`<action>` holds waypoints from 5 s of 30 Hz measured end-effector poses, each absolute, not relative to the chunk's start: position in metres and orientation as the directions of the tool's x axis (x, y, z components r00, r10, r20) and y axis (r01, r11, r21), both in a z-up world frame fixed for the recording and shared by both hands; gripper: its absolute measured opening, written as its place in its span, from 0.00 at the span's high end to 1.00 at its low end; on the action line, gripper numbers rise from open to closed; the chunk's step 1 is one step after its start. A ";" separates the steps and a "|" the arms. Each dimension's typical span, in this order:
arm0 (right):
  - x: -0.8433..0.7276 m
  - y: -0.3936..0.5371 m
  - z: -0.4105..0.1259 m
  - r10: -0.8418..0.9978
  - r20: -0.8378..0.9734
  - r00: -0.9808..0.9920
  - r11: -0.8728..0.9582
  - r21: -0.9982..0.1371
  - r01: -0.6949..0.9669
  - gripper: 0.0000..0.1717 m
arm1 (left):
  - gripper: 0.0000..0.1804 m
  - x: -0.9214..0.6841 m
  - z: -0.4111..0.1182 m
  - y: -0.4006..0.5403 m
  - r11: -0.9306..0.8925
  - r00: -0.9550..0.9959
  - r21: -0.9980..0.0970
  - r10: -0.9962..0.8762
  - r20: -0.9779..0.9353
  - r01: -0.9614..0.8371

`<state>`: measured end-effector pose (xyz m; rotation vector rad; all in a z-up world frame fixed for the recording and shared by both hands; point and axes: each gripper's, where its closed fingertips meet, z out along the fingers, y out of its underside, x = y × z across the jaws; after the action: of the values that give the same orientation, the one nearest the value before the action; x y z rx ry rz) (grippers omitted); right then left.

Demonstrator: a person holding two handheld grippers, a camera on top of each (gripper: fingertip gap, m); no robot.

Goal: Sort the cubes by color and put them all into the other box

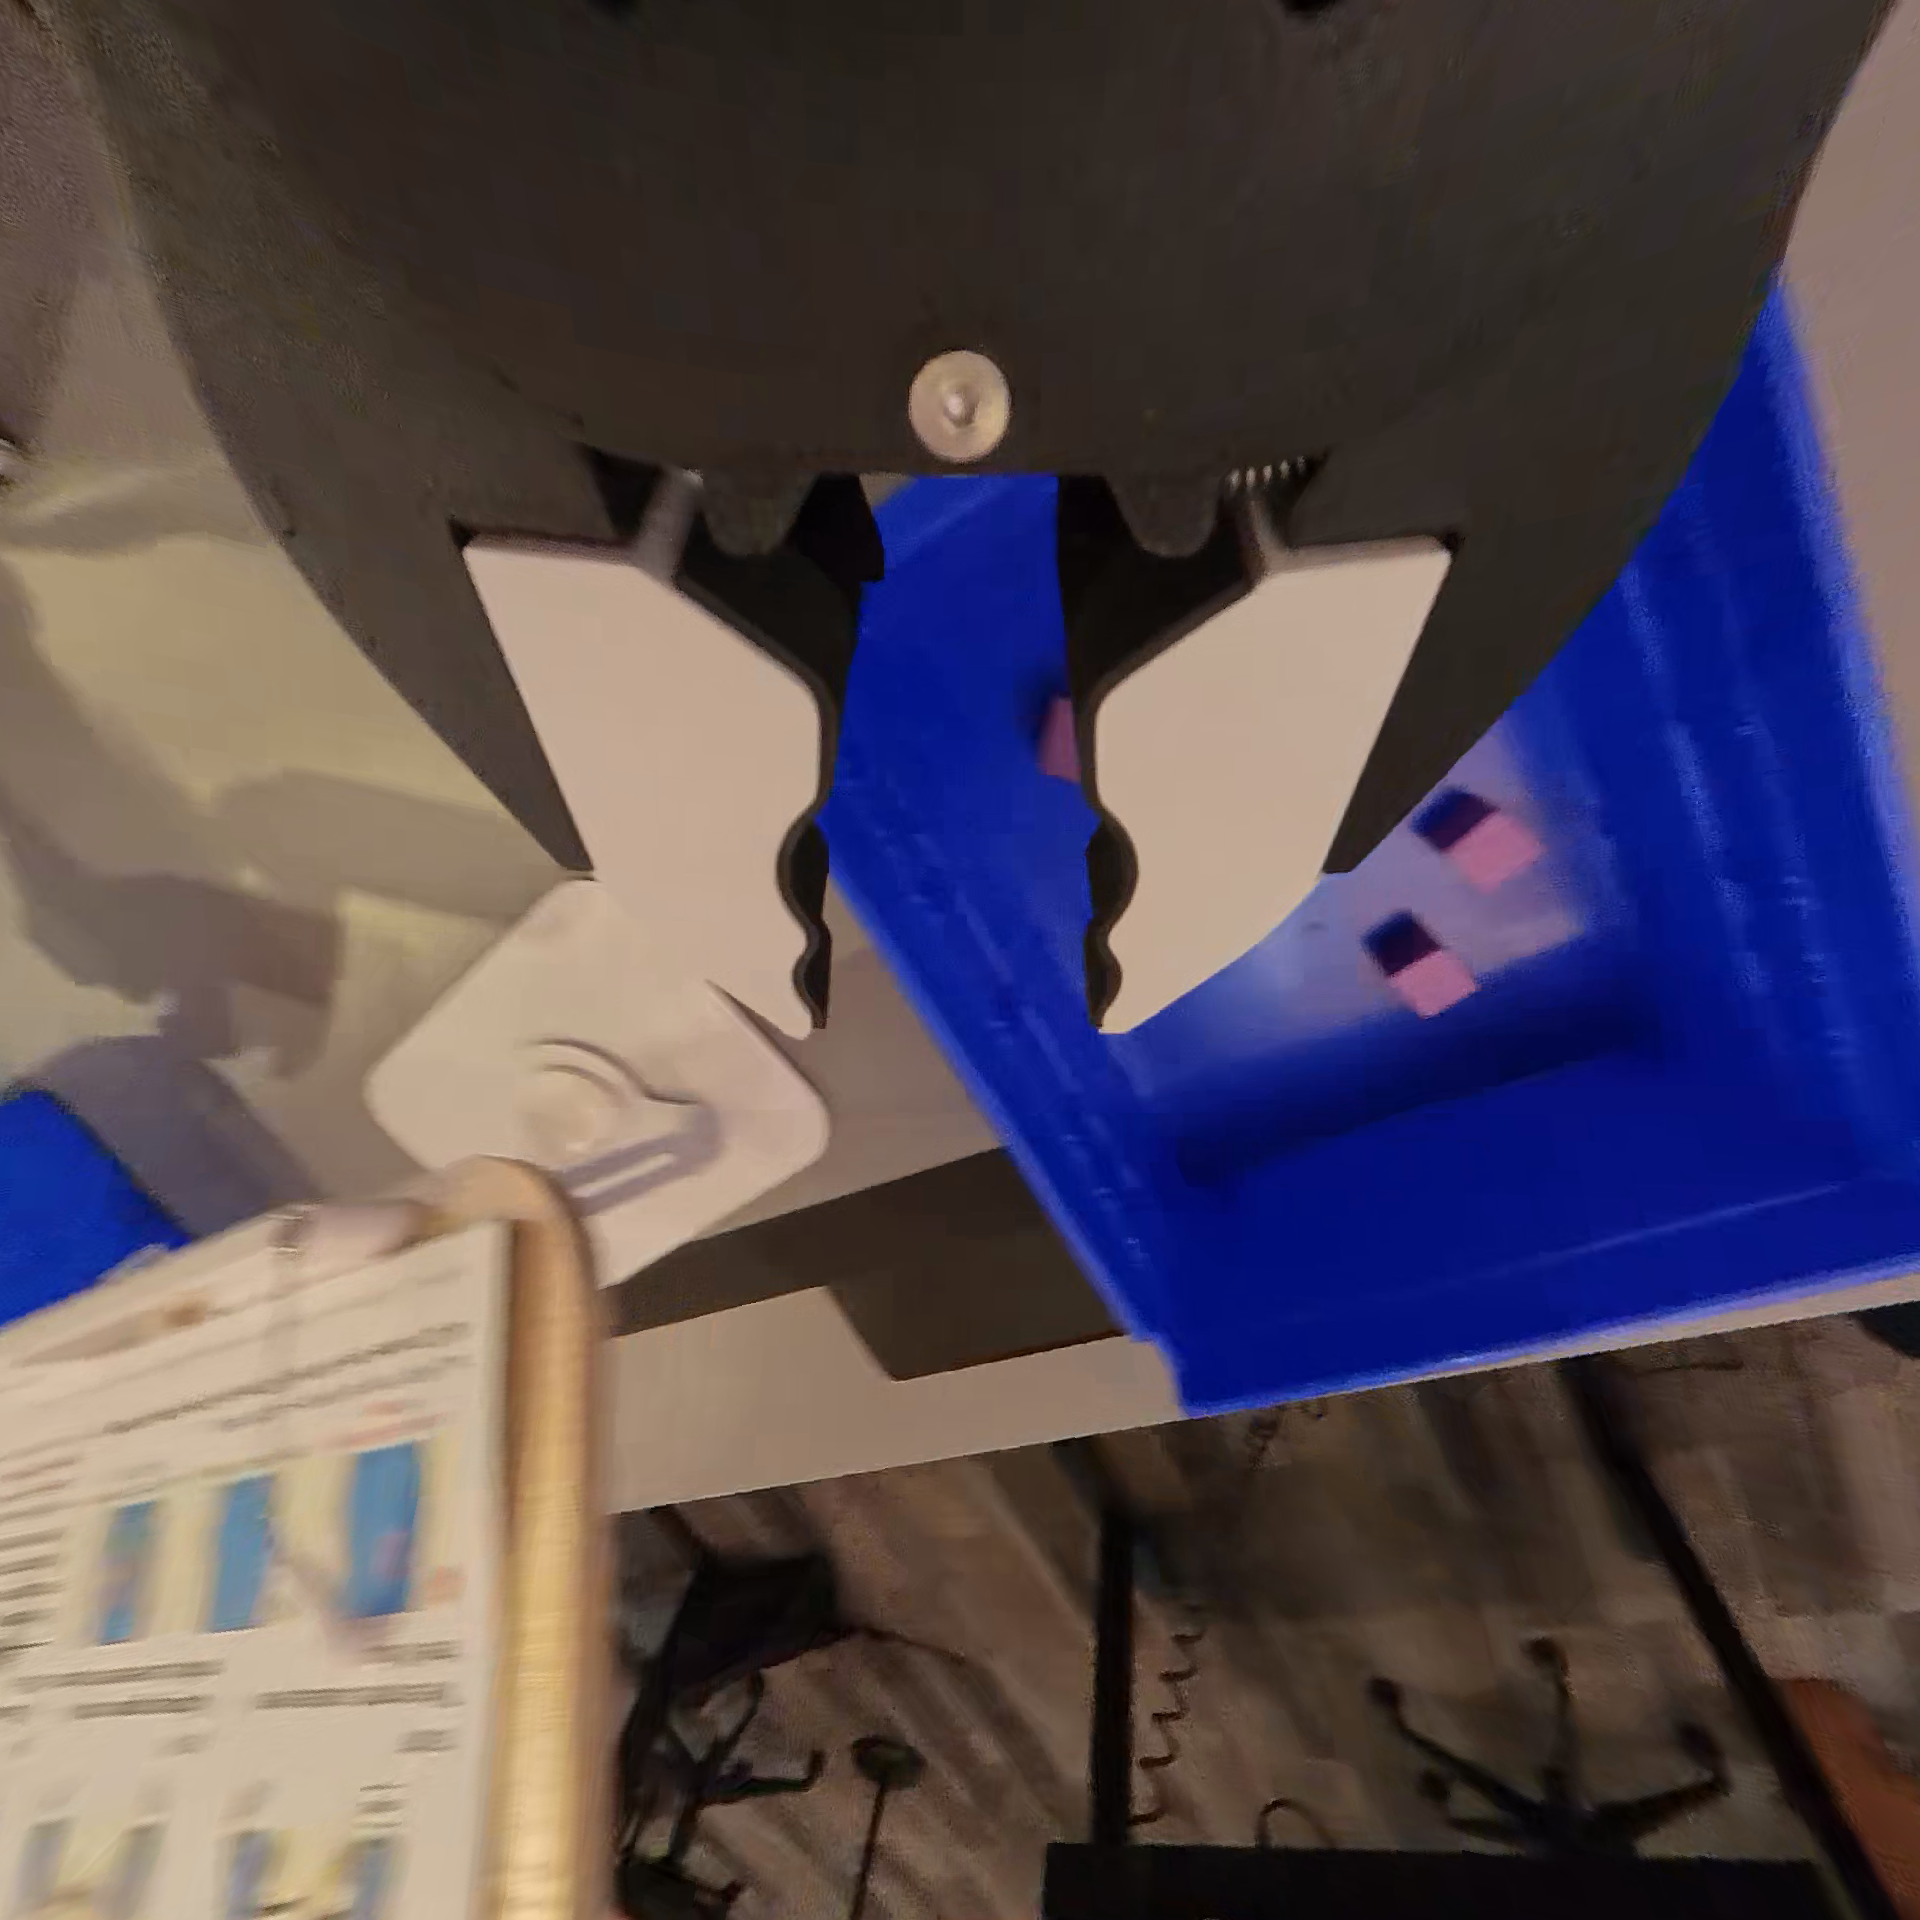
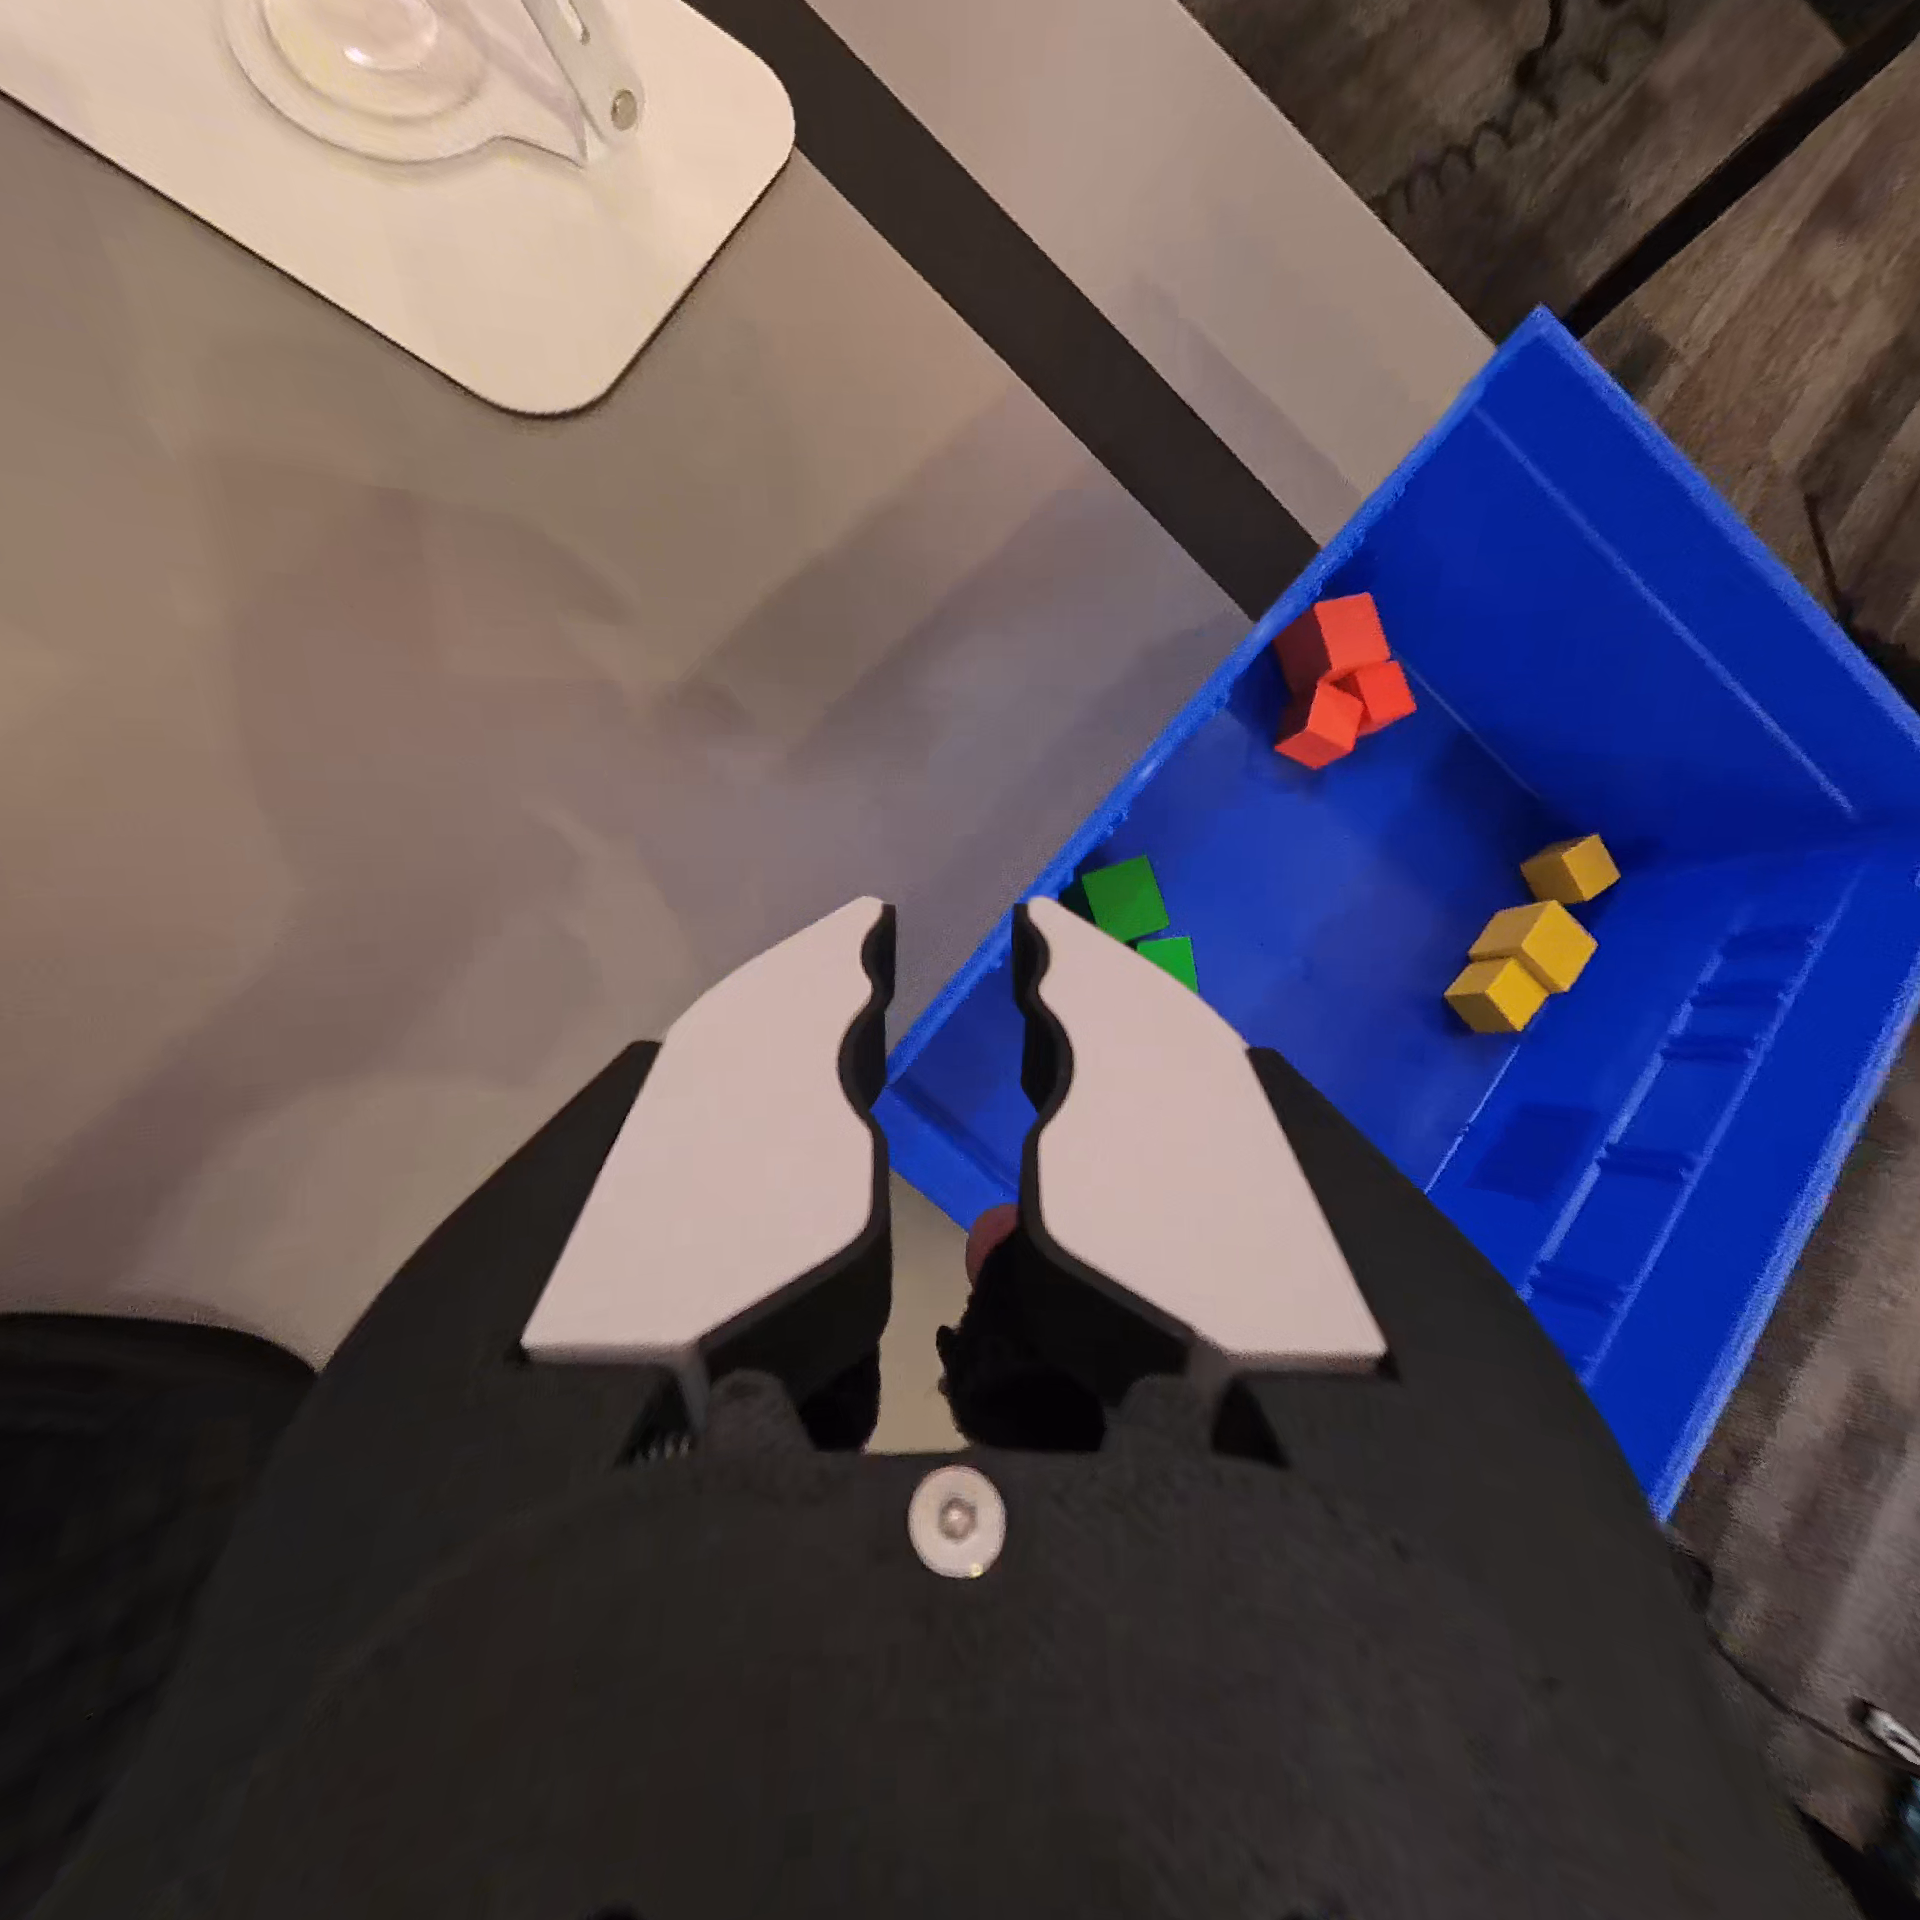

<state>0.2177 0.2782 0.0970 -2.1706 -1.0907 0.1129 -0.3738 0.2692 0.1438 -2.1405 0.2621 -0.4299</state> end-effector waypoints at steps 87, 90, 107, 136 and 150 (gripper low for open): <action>0.378 0.337 0.036 0.340 0.384 0.858 -0.749 -0.441 0.494 0.86 | 1.00 -0.112 0.225 0.187 -0.669 0.078 -0.680 -0.693 0.717 0.300; 0.386 0.341 0.007 0.351 0.322 0.879 -0.815 -0.357 0.456 0.86 | 1.00 -0.118 0.220 0.186 -0.673 0.104 -0.679 -0.683 0.723 0.294; 0.356 0.333 0.066 0.322 0.342 0.883 -0.751 -0.476 0.458 0.85 | 1.00 -0.194 0.201 0.203 -0.607 0.404 -0.743 -0.627 0.666 0.284; 0.154 0.263 0.085 0.720 0.184 0.669 -0.426 -0.644 0.636 0.90 | 0.74 -0.501 -0.008 0.325 -0.898 0.992 -0.420 0.116 0.057 0.129; 0.143 0.258 0.106 0.726 0.209 0.655 -0.347 -0.711 0.612 0.91 | 0.87 -0.489 0.000 0.339 -0.854 0.992 -0.505 0.105 0.072 0.127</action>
<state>0.1432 0.2576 0.1061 -2.0696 -1.0359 0.1812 -0.4891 0.3388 -0.0004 -2.6028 -0.1628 -0.0561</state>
